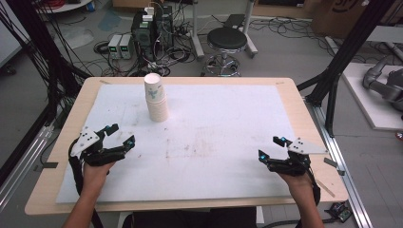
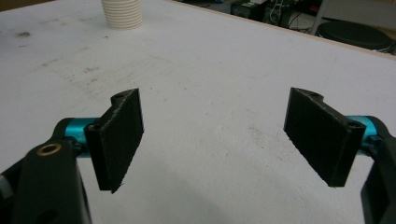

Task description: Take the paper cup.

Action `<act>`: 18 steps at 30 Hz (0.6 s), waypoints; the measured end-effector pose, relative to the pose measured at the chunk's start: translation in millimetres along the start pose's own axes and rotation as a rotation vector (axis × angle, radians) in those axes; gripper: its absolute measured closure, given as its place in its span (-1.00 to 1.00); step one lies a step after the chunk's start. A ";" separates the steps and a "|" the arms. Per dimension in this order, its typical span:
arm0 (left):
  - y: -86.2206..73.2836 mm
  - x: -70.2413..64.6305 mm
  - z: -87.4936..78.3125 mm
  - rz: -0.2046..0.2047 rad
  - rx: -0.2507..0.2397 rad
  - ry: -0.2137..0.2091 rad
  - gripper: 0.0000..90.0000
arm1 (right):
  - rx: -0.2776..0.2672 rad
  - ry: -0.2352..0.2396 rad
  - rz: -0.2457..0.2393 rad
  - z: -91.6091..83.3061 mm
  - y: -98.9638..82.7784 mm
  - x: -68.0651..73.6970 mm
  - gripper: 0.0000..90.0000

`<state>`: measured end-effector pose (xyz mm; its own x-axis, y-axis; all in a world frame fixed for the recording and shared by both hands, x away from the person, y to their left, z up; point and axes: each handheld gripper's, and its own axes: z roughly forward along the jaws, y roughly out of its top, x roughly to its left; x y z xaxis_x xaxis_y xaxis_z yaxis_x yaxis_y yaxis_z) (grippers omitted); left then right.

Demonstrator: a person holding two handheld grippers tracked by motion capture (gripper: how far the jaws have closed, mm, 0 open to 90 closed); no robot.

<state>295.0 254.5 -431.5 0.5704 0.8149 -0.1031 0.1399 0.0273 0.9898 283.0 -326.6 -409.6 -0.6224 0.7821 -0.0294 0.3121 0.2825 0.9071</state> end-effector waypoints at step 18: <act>0.4 -1.7 9.0 -0.002 0.020 -0.008 -0.61 | -0.001 0.006 0.010 -1.3 -1.7 -0.6 -0.55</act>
<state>301.4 247.9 -431.8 0.5767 0.8101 -0.1058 0.1571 0.0172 0.9874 281.9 -328.3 -410.7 -0.6235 0.7816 -0.0178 0.3173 0.2738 0.9079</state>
